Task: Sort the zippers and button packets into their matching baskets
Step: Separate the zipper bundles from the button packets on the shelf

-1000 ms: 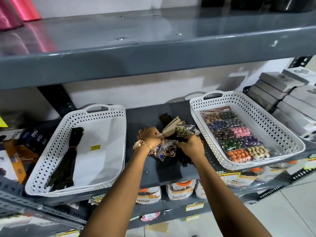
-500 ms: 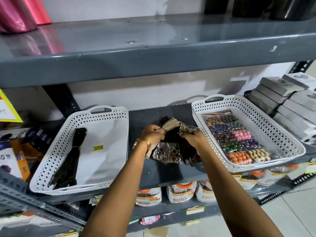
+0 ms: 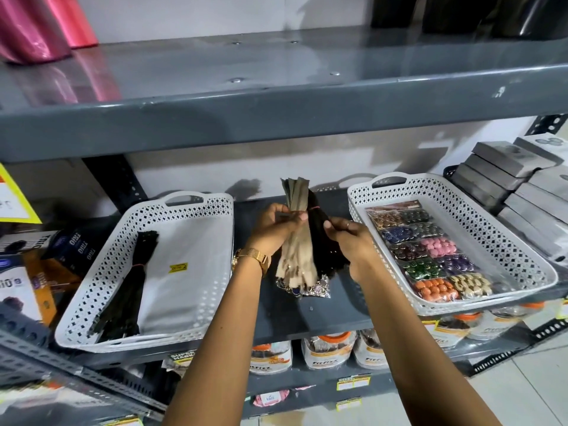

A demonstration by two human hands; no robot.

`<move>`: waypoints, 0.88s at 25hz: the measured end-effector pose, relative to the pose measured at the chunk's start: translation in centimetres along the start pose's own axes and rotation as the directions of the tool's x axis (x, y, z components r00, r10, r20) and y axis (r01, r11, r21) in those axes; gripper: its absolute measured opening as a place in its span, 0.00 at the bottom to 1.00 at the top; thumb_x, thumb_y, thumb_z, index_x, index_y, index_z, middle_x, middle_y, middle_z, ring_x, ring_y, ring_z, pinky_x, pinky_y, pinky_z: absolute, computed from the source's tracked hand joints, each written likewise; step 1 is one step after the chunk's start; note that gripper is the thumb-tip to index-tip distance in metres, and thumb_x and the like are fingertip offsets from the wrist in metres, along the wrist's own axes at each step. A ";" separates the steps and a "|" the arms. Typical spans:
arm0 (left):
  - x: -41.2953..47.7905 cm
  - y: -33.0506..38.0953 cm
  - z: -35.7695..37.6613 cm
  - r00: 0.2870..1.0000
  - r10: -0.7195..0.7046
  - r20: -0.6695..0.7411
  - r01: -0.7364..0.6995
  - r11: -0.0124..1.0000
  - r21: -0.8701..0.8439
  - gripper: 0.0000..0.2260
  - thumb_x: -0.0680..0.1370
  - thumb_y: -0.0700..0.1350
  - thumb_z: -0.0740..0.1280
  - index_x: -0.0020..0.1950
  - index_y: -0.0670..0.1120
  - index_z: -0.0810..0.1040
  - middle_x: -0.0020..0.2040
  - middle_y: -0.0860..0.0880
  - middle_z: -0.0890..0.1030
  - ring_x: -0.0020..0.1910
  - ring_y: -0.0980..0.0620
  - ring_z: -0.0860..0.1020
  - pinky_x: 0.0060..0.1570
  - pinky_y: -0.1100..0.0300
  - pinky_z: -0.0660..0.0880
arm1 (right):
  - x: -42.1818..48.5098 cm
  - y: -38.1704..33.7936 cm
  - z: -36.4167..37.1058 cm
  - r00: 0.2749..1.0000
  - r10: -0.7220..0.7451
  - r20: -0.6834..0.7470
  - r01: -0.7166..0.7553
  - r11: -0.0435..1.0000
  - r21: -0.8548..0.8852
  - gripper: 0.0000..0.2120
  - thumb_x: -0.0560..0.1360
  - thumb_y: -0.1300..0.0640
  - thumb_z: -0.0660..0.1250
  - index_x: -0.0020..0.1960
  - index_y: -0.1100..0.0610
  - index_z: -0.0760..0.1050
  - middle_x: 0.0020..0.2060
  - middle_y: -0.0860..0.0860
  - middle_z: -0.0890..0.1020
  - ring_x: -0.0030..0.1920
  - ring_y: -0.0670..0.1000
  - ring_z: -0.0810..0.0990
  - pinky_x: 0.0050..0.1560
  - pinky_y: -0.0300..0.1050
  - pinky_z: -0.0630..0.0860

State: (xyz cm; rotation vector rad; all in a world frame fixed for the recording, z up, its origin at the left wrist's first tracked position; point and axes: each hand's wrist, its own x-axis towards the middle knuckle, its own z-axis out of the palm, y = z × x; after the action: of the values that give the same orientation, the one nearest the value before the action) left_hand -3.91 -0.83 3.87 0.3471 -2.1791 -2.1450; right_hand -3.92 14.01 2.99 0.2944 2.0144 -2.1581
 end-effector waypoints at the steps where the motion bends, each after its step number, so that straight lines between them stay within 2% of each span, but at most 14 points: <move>1: -0.3 0.1 0.0 1.000 0.012 0.014 -0.011 0.999 -0.052 0.09 0.74 0.37 0.70 0.47 0.44 0.72 0.42 0.50 0.79 0.43 0.53 0.77 0.43 0.64 0.75 | -0.8 -0.3 0.6 0.998 -0.031 0.061 0.028 0.999 0.043 0.09 0.77 0.64 0.64 0.56 0.63 0.78 0.42 0.57 0.82 0.40 0.56 0.80 0.43 0.50 0.81; 2: -0.7 0.3 0.0 0.999 0.027 0.020 -0.026 0.996 -0.083 0.09 0.74 0.36 0.69 0.49 0.43 0.71 0.43 0.49 0.79 0.43 0.53 0.78 0.43 0.64 0.75 | -1.5 -0.5 1.2 0.992 -0.068 0.105 0.061 0.996 0.069 0.09 0.77 0.65 0.64 0.56 0.63 0.77 0.42 0.57 0.81 0.38 0.56 0.80 0.41 0.50 0.81; 5: -1.3 0.2 -1.0 0.996 0.079 0.031 -0.080 0.996 0.026 0.09 0.75 0.36 0.68 0.54 0.40 0.74 0.43 0.48 0.81 0.38 0.60 0.80 0.41 0.68 0.76 | -2.1 0.1 2.3 0.975 -0.153 0.159 0.145 0.988 0.060 0.11 0.75 0.67 0.65 0.57 0.65 0.75 0.46 0.59 0.82 0.43 0.54 0.81 0.47 0.48 0.79; 7: -1.9 -0.3 -2.0 0.995 0.097 -0.004 -0.096 0.986 0.139 0.05 0.74 0.37 0.70 0.48 0.44 0.79 0.41 0.49 0.82 0.35 0.62 0.81 0.43 0.65 0.76 | -2.3 1.4 2.9 0.961 -0.204 0.184 0.207 0.978 0.006 0.09 0.77 0.61 0.65 0.56 0.63 0.76 0.46 0.59 0.83 0.44 0.55 0.82 0.47 0.48 0.78; 8: -2.1 -0.7 -2.6 0.993 0.099 -0.058 -0.086 0.978 0.189 0.03 0.73 0.38 0.71 0.45 0.45 0.80 0.41 0.48 0.83 0.39 0.57 0.82 0.46 0.60 0.77 | -2.6 2.4 3.3 0.956 -0.243 0.161 0.262 0.960 -0.104 0.12 0.79 0.54 0.62 0.55 0.61 0.76 0.45 0.58 0.82 0.46 0.56 0.82 0.48 0.49 0.77; 9: -2.1 -1.0 -3.4 0.987 0.109 -0.121 -0.076 0.965 0.251 0.03 0.72 0.41 0.72 0.43 0.44 0.80 0.41 0.46 0.83 0.42 0.51 0.83 0.50 0.55 0.78 | -2.8 3.6 3.5 0.944 -0.304 0.131 0.330 0.896 -0.298 0.16 0.79 0.47 0.57 0.54 0.58 0.75 0.46 0.56 0.81 0.49 0.57 0.80 0.50 0.50 0.75; 11: -2.0 -1.5 -5.1 0.971 0.130 -0.201 -0.054 0.937 0.346 0.12 0.67 0.49 0.73 0.39 0.41 0.79 0.37 0.45 0.82 0.40 0.44 0.81 0.48 0.52 0.76 | -3.3 6.7 3.9 0.891 -0.421 0.169 0.394 0.534 -0.748 0.22 0.79 0.44 0.52 0.65 0.57 0.69 0.61 0.57 0.77 0.63 0.59 0.72 0.64 0.53 0.68; 12: -2.0 -1.5 -6.0 0.969 0.125 -0.213 -0.041 0.932 0.359 0.14 0.65 0.51 0.72 0.37 0.41 0.76 0.34 0.46 0.79 0.37 0.47 0.78 0.45 0.55 0.73 | -3.4 7.9 4.2 0.880 -0.416 0.230 0.385 0.340 -0.858 0.26 0.79 0.45 0.49 0.73 0.57 0.61 0.73 0.55 0.67 0.74 0.60 0.61 0.73 0.54 0.57; 13: -1.8 -1.6 -6.8 0.972 0.111 -0.209 -0.031 0.936 0.350 0.14 0.64 0.51 0.72 0.36 0.42 0.76 0.33 0.47 0.77 0.37 0.49 0.75 0.44 0.57 0.71 | -3.3 8.9 4.5 0.880 -0.377 0.289 0.385 0.209 -0.899 0.30 0.78 0.44 0.43 0.77 0.56 0.51 0.78 0.51 0.52 0.78 0.59 0.46 0.76 0.55 0.41; 14: -1.8 -1.6 -7.4 0.978 0.084 -0.191 -0.014 0.939 0.343 0.13 0.64 0.51 0.73 0.38 0.42 0.77 0.35 0.46 0.76 0.38 0.51 0.74 0.45 0.57 0.70 | -3.0 9.6 4.9 0.878 -0.340 0.336 0.396 0.124 -0.910 0.34 0.75 0.41 0.36 0.78 0.54 0.43 0.78 0.49 0.43 0.76 0.57 0.35 0.72 0.55 0.28; 15: -1.8 -1.6 -7.8 0.983 0.062 -0.171 -0.001 0.942 0.336 0.13 0.65 0.50 0.74 0.40 0.42 0.78 0.36 0.45 0.76 0.39 0.52 0.74 0.46 0.57 0.70 | -2.4 9.8 5.2 0.878 -0.303 0.371 0.404 0.053 -0.913 0.37 0.72 0.39 0.31 0.78 0.53 0.40 0.77 0.49 0.39 0.74 0.56 0.29 0.67 0.55 0.22; 17: -2.2 -2.0 -8.0 0.989 0.014 -0.148 0.035 0.946 0.321 0.12 0.66 0.48 0.75 0.43 0.44 0.79 0.39 0.45 0.77 0.41 0.52 0.75 0.48 0.57 0.71 | -0.7 10.0 5.4 0.881 -0.253 0.399 0.400 -0.051 -0.915 0.40 0.68 0.36 0.28 0.77 0.52 0.37 0.78 0.50 0.39 0.73 0.56 0.28 0.64 0.58 0.20; 20: -3.0 -2.3 -7.5 0.985 -0.049 -0.163 0.097 0.950 0.296 0.11 0.69 0.43 0.75 0.49 0.41 0.79 0.43 0.44 0.81 0.44 0.51 0.78 0.55 0.55 0.75 | 1.8 9.3 4.4 0.915 -0.223 0.336 0.326 -0.081 -0.942 0.38 0.73 0.32 0.35 0.77 0.51 0.37 0.78 0.50 0.37 0.75 0.58 0.30 0.68 0.61 0.23; 22: -3.3 -2.3 -7.2 0.986 -0.065 -0.151 0.105 0.954 0.280 0.12 0.71 0.40 0.74 0.51 0.36 0.79 0.42 0.44 0.82 0.43 0.51 0.78 0.55 0.58 0.75 | 2.8 8.6 2.9 0.940 -0.189 0.283 0.272 -0.084 -0.959 0.37 0.75 0.33 0.40 0.77 0.50 0.38 0.78 0.52 0.37 0.76 0.60 0.32 0.68 0.62 0.25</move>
State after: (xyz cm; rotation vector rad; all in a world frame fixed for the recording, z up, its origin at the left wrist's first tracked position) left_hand 1.01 -7.18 2.12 0.6004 -2.4331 -1.7754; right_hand -4.51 10.49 -5.85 -0.4073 3.0615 -0.0723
